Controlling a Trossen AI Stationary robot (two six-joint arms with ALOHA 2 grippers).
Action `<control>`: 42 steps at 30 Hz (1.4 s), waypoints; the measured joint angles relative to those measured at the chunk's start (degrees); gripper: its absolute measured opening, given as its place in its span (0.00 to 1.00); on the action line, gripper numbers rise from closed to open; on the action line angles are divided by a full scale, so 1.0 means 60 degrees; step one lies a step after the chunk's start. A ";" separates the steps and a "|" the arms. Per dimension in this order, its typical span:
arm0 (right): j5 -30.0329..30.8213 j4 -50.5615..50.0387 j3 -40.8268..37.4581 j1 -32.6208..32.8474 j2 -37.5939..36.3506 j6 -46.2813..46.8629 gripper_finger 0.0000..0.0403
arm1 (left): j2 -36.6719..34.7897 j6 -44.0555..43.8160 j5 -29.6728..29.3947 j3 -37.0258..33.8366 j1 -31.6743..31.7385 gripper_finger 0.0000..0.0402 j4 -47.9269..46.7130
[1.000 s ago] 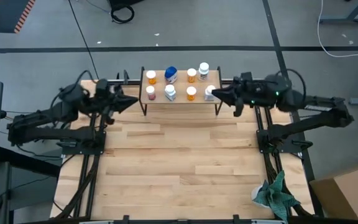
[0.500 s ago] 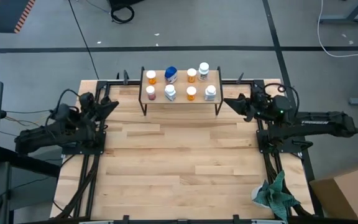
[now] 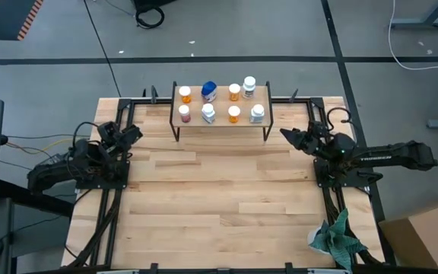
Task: Pick and place medicine bottles onto shelf by color
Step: Return to Home Position
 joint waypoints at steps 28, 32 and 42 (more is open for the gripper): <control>-0.3482 -0.0851 -0.0022 0.0011 0.2159 -0.4512 0.07 | 0.0037 0.5530 0.1439 -0.0007 -0.0007 0.05 -0.5973; -0.3493 -0.0795 0.0083 0.0007 0.2260 -0.5433 0.07 | 0.0033 0.5576 0.1443 -0.0010 -0.0007 0.03 -0.5932; -0.3507 -0.0776 0.0083 0.0007 0.2265 -0.5567 0.07 | 0.0037 0.5642 0.1437 -0.0011 -0.0003 0.06 -0.6169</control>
